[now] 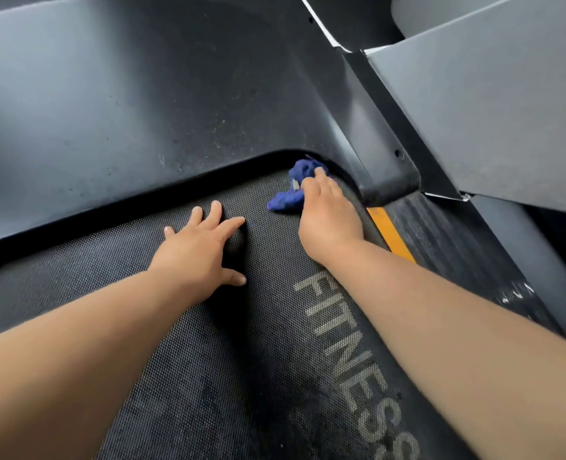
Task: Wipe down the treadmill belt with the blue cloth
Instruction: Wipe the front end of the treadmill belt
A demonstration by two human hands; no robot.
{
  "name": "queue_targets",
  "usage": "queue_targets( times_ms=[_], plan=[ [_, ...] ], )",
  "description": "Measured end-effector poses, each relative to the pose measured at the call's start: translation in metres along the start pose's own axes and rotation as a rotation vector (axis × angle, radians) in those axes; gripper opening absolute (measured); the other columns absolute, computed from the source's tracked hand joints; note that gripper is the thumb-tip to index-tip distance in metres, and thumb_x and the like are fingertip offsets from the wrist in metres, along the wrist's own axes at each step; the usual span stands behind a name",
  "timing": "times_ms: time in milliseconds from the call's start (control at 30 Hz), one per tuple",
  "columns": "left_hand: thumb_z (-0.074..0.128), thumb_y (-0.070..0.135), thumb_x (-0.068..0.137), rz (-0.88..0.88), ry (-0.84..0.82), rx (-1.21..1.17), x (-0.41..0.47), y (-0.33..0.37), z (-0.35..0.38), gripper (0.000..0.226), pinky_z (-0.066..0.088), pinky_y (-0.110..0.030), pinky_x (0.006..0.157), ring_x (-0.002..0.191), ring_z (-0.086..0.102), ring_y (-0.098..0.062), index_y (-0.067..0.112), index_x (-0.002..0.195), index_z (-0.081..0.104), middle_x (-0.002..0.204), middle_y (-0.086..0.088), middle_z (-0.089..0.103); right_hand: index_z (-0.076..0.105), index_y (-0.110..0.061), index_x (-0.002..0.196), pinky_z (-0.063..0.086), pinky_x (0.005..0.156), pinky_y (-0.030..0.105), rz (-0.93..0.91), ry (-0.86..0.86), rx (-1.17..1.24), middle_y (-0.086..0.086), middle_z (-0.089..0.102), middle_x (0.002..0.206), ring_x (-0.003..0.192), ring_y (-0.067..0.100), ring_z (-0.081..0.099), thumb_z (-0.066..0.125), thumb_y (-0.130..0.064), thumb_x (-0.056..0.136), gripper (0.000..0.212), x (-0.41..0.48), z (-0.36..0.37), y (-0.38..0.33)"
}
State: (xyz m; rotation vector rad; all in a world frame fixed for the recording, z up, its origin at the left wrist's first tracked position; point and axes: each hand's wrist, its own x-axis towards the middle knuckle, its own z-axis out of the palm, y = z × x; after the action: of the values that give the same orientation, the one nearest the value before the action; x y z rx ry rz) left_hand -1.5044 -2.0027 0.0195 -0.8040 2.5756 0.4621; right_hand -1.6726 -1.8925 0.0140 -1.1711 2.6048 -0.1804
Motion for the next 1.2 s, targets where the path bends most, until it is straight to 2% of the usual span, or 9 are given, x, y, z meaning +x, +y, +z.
queue_targets(
  times_ms=[133,267,367,467,600,733,900,1067,1200],
  plan=[
    [0.071,0.058,0.07,0.0,-0.003,0.002,0.003,-0.001,0.001,0.099,0.019,-0.065,0.107,0.145,0.001,-0.025,0.038,0.148,0.013,0.159,0.002,0.0,0.016,-0.009,0.148,0.026,0.11,0.034,0.209,0.139,0.128,0.01,0.023,0.154,0.139,0.024,0.023,0.048,-0.014,0.092,0.065,0.018,0.007,-0.028],
    [0.071,0.061,0.069,0.011,0.019,0.013,0.004,-0.003,0.003,0.1,0.023,-0.065,0.106,0.144,0.004,-0.025,0.038,0.148,0.013,0.158,0.001,0.002,0.029,-0.012,0.145,0.028,0.108,0.034,-0.203,-0.038,0.07,0.006,0.029,0.151,0.137,0.024,0.03,0.049,-0.004,0.087,0.062,-0.003,-0.011,0.0],
    [0.071,0.059,0.07,0.013,0.015,-0.002,0.003,-0.002,0.002,0.099,0.021,-0.066,0.106,0.145,0.003,-0.026,0.038,0.148,0.014,0.158,0.001,0.002,0.022,-0.017,0.149,0.024,0.112,0.034,-0.383,-0.166,-0.129,0.001,0.019,0.158,0.143,0.02,0.021,0.048,-0.004,0.088,0.068,-0.007,-0.023,0.022],
    [0.071,0.059,0.07,0.016,0.024,-0.009,0.003,-0.002,0.003,0.099,0.02,-0.066,0.107,0.145,0.002,-0.025,0.038,0.148,0.015,0.158,0.001,0.002,0.017,-0.014,0.15,0.026,0.11,0.033,-0.303,-0.073,-0.27,0.003,0.016,0.158,0.142,0.02,0.021,0.045,-0.008,0.09,0.067,0.002,-0.013,0.016],
    [0.072,0.059,0.069,0.02,0.043,-0.021,0.002,-0.003,0.004,0.098,0.02,-0.065,0.107,0.144,0.005,-0.024,0.039,0.147,0.016,0.158,0.003,0.004,0.014,-0.014,0.15,0.03,0.107,0.035,-0.075,0.018,-0.2,0.007,0.012,0.158,0.141,0.022,0.019,0.045,-0.009,0.089,0.068,0.004,0.007,0.001],
    [0.072,0.059,0.069,0.02,0.043,-0.022,0.003,-0.003,0.003,0.098,0.022,-0.065,0.107,0.143,0.007,-0.023,0.039,0.147,0.017,0.157,0.004,0.005,0.022,-0.014,0.146,0.034,0.101,0.036,-0.007,0.051,-0.172,0.005,0.026,0.152,0.137,0.021,0.025,0.045,-0.012,0.089,0.061,-0.016,0.003,0.006],
    [0.072,0.058,0.069,0.015,0.04,-0.04,0.002,-0.004,0.005,0.098,0.018,-0.067,0.107,0.144,0.005,-0.026,0.038,0.147,0.016,0.158,0.001,0.003,0.009,-0.013,0.152,0.014,0.116,0.031,0.042,-0.084,-0.033,0.004,0.006,0.16,0.146,0.018,0.004,0.034,-0.026,0.099,0.06,-0.094,0.006,0.032],
    [0.073,0.057,0.069,0.019,0.063,-0.075,0.004,-0.005,0.009,0.098,0.015,-0.065,0.109,0.145,0.004,-0.024,0.039,0.148,0.017,0.158,0.003,0.003,0.023,-0.007,0.149,0.01,0.116,0.028,-0.09,0.022,0.024,0.01,0.017,0.158,0.145,0.021,0.013,0.037,-0.01,0.098,0.053,-0.025,0.009,0.018],
    [0.074,0.057,0.068,0.028,0.058,-0.094,0.005,-0.007,0.009,0.099,0.012,-0.066,0.109,0.146,0.002,-0.023,0.039,0.148,0.017,0.158,0.005,0.003,0.026,-0.011,0.147,0.02,0.112,0.032,0.032,0.049,0.036,0.008,0.024,0.155,0.142,0.023,0.02,0.041,-0.012,0.095,0.054,0.024,0.005,-0.013]
  ],
)
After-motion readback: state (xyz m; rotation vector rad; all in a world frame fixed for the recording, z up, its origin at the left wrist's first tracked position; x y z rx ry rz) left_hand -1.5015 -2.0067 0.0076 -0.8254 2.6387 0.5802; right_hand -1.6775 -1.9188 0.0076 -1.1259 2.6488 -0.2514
